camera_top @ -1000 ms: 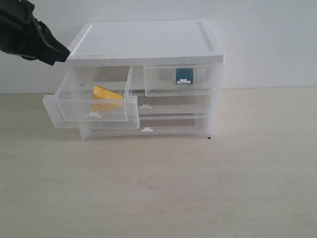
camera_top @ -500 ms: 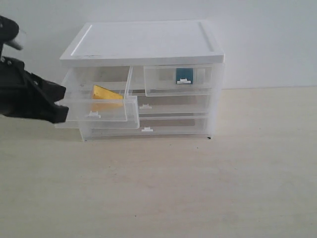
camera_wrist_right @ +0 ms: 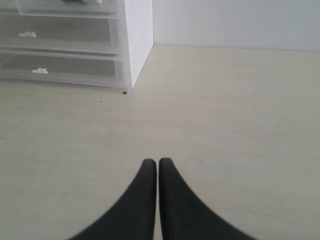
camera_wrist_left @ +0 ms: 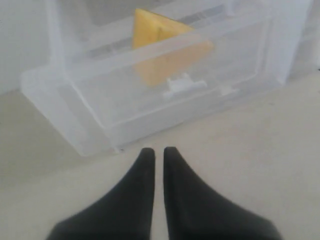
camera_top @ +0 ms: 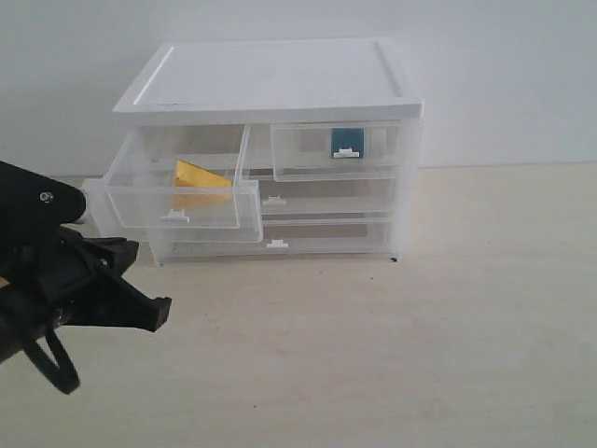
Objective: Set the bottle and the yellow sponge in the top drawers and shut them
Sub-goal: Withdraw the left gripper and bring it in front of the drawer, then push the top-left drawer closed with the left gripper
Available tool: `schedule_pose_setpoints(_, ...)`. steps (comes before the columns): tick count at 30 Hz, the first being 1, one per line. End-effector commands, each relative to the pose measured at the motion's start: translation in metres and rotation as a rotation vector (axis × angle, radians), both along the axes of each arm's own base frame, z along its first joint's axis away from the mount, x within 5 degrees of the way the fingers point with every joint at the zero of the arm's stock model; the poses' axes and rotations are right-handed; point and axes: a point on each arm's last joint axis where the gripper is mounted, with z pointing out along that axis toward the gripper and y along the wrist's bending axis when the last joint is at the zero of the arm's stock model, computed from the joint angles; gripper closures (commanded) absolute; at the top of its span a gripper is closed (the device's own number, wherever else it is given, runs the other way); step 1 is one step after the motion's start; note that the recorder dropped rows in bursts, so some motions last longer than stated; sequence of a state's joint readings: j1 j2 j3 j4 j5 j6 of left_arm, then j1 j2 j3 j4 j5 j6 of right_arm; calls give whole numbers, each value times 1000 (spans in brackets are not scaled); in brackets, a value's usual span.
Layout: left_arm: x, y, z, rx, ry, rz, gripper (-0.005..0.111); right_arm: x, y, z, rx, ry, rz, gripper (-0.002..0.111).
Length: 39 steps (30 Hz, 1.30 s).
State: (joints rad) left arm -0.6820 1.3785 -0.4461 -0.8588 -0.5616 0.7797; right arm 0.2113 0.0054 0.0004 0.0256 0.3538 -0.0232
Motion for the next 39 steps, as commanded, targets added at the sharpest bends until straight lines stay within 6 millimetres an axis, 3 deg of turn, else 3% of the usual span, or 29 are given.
schedule_pose_setpoints(1, -3, -17, -13, 88, -137, 80, 103, 0, 0, 1, -6, -14, -3, 108)
schedule_pose_setpoints(7, -1, -33, -25, 15, -196, 45, 103, 0, 0, 1, -6, -14, -3, 108)
schedule_pose_setpoints(15, 12, -46, -7, 15, -272, 25, 103, 0, 0, 1, -6, -14, -3, 108)
schedule_pose_setpoints(21, 31, -40, -3, 12, -219, 63, 103, 0, 0, 1, -6, -14, -3, 108)
schedule_pose_setpoints(28, 40, -30, -4, 31, -210, 69, 103, 0, 0, 1, -6, -14, -3, 108)
schedule_pose_setpoints(39, 55, -40, 0, -10, -227, 44, 103, 0, 0, 1, -6, -14, -3, 108)
